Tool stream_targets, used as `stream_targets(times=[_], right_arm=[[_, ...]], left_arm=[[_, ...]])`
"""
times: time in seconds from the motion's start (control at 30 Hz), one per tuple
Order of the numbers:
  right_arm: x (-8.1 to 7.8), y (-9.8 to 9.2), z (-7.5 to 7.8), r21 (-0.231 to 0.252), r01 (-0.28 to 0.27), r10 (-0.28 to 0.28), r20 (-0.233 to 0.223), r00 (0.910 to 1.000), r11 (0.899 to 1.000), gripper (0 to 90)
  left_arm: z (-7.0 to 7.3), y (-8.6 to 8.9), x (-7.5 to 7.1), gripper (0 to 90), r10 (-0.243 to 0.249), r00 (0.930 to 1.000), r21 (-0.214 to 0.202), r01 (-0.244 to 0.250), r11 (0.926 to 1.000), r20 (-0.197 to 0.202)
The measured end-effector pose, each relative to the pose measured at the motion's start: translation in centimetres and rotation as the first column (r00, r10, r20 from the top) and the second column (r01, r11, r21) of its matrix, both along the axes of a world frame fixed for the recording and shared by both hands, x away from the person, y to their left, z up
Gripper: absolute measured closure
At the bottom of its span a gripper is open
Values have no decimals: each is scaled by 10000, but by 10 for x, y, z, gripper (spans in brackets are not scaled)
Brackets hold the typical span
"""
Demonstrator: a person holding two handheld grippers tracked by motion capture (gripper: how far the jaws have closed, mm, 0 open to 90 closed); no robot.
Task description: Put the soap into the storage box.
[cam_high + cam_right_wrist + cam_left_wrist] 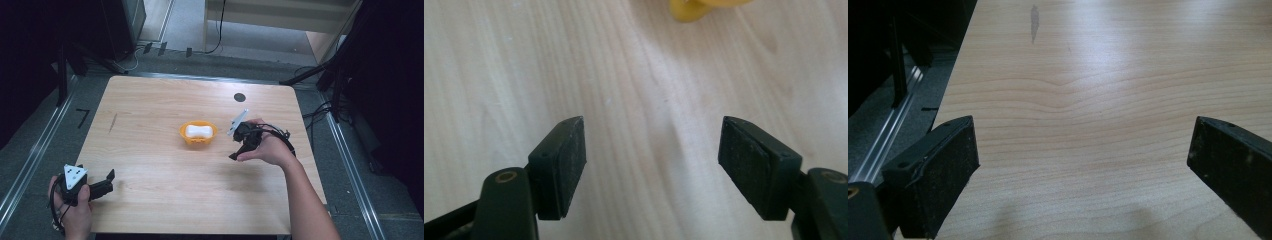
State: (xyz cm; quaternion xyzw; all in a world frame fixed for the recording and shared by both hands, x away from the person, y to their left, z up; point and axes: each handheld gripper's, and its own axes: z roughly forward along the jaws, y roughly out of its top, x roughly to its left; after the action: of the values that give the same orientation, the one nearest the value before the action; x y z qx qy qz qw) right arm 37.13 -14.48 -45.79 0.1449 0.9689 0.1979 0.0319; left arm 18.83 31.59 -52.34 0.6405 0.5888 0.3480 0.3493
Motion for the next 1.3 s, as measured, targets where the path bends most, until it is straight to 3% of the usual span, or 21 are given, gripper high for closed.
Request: stream_targets(times=[0.13,0.23,0.4,0.6,0.77,1.1,1.17,1.23,1.3], right_arm=[[-7,-7,-2,-112,471,-473,-155,9988,9988,215],[-13,-15,-4,310,853,-847,-217,9962,9959,165],[-23,-28,-10,541,1271,-1265,-134,9919,9904,128],[-38,-46,-18,1071,1756,-1761,-54,9844,9786,93],[-50,-59,-24,1162,2181,-2181,-127,9758,9690,32],[-70,-87,-35,1627,3013,-3065,71,9518,9395,0],[-75,-93,-38,1811,3153,-3222,89,9466,9316,0],[-81,-99,-42,1953,3469,-3567,163,9341,9174,0],[-86,-104,-46,2135,3545,-3645,81,9312,9104,0]], left_arm=[[0,0,0,3,4,10000,-7,-4,10000,-2],[0,0,0,3,1,10000,-6,-1,10000,28],[0,0,0,3,4,10000,0,-4,10000,-1],[0,0,0,3,-3,10000,25,3,10000,-4],[0,0,0,3,-9,10000,49,9,10000,-14],[0,0,0,3,2,10000,100,-2,9999,-4],[0,0,0,3,-2,10000,109,2,9999,-12],[0,0,0,3,-8,10000,105,9,9999,-19],[0,-1,-1,3,-20,10000,140,20,9999,-28]])
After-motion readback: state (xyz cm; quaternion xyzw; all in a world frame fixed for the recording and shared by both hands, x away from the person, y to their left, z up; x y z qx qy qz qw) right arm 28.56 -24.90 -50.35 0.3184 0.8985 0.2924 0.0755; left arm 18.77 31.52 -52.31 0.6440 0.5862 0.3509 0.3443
